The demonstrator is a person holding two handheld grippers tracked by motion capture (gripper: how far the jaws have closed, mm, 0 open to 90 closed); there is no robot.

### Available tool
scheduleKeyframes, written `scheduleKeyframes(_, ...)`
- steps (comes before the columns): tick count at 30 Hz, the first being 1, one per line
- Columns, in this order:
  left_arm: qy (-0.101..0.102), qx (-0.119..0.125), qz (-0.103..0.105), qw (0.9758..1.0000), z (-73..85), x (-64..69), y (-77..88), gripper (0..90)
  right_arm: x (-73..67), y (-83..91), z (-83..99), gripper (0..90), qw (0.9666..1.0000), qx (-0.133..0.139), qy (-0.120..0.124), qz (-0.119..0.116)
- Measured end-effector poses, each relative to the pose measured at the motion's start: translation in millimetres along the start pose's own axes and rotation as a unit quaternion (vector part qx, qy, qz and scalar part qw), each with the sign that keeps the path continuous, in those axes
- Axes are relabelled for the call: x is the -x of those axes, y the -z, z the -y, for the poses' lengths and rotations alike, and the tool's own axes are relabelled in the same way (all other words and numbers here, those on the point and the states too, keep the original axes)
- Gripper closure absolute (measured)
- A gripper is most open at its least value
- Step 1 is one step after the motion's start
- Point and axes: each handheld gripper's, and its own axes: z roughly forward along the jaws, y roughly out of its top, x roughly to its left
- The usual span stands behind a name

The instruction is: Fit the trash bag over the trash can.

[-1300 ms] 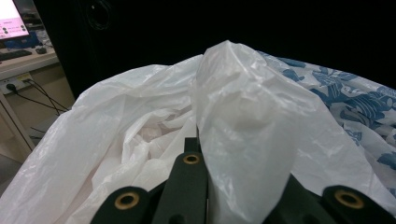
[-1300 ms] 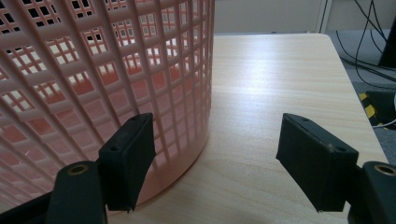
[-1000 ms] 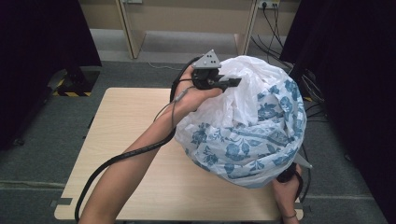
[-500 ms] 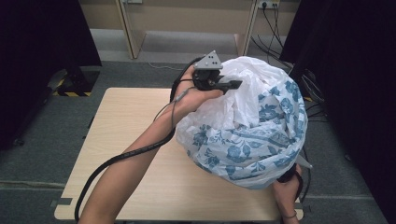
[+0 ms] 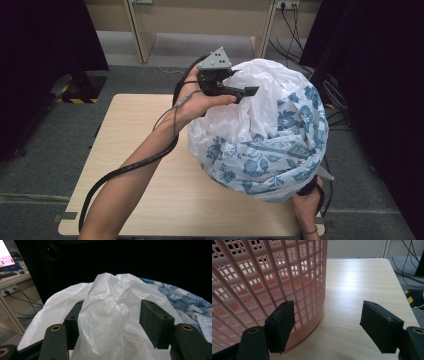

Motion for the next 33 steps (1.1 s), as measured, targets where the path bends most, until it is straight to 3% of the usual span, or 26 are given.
scheduleKeyframes(4,0.002,0.012,-0.005,0.9999,-5.1,0.2,4.6,40.5,-0.2,-0.1,0.0,27.8,1.0,0.0,-0.001,0.0)
scheduleKeyframes(8,0.01,-0.001,-0.009,0.9999,-4.3,0.0,-1.8,40.6,-0.3,-0.3,-0.1,27.8,1.0,-0.002,-0.001,0.0)
scheduleKeyframes(14,0.018,-0.001,-0.016,0.9997,0.1,-2.7,-5.5,40.2,0.0,0.0,0.0,27.8,1.0,-0.001,-0.001,-0.001)
scheduleKeyframes(22,0.016,0.023,-0.032,0.9991,-13.1,-3.9,7.1,36.9,-0.2,0.0,0.0,27.8,1.0,-0.002,-0.002,-0.001)
scheduleKeyframes(23,0.01,0.03,-0.024,0.9992,-14.5,-4.3,7.1,36.6,0.0,0.0,0.0,27.8,1.0,-0.001,-0.001,-0.001)
scheduleKeyframes(24,0.018,0.029,-0.025,0.9991,-16.0,-2.6,9.3,36.4,-0.1,0.0,0.0,27.8,1.0,-0.001,-0.001,-0.001)
scheduleKeyframes(25,0.009,0.034,-0.025,0.9991,-17.5,-3.5,9.4,35.9,0.0,0.0,0.0,27.8,1.0,-0.001,-0.001,-0.001)
scheduleKeyframes(33,0.002,0.046,-0.018,0.9988,-26.3,3.8,9.2,35.5,-0.2,0.0,0.0,27.8,1.0,-0.002,-0.003,-0.001)
